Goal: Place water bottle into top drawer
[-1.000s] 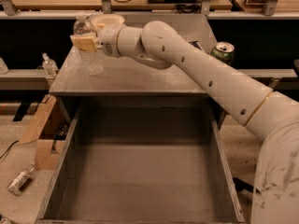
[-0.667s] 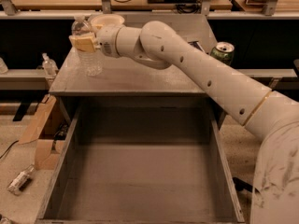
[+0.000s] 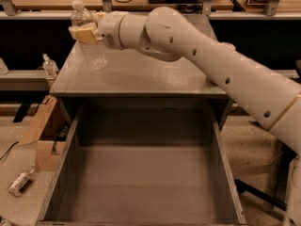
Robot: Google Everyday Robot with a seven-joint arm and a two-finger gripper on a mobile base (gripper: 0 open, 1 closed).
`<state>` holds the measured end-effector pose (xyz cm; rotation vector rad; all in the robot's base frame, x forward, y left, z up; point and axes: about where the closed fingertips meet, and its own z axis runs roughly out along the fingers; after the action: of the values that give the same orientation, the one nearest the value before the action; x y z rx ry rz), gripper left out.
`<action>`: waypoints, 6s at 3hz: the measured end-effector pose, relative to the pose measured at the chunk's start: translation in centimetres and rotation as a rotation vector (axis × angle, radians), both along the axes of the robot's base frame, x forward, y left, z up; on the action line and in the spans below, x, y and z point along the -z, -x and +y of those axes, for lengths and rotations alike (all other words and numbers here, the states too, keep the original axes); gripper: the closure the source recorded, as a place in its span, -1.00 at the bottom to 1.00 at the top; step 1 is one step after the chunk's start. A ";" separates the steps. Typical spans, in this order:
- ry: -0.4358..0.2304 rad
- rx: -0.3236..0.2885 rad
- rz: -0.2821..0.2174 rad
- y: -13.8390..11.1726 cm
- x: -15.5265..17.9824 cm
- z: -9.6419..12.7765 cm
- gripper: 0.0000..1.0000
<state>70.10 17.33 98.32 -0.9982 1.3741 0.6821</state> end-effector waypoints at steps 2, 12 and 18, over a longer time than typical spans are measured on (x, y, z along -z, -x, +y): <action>0.119 0.299 0.027 9.5 -3.7 -9.8 1.00; -0.085 0.135 0.056 25.3 20.1 -7.6 1.00; -0.020 0.232 0.175 21.2 28.6 -6.3 -0.16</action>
Offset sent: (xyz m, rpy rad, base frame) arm -0.1919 -0.1238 0.0359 -0.2808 0.0701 -0.4241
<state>48.94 10.98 69.77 -0.7612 1.6044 0.6179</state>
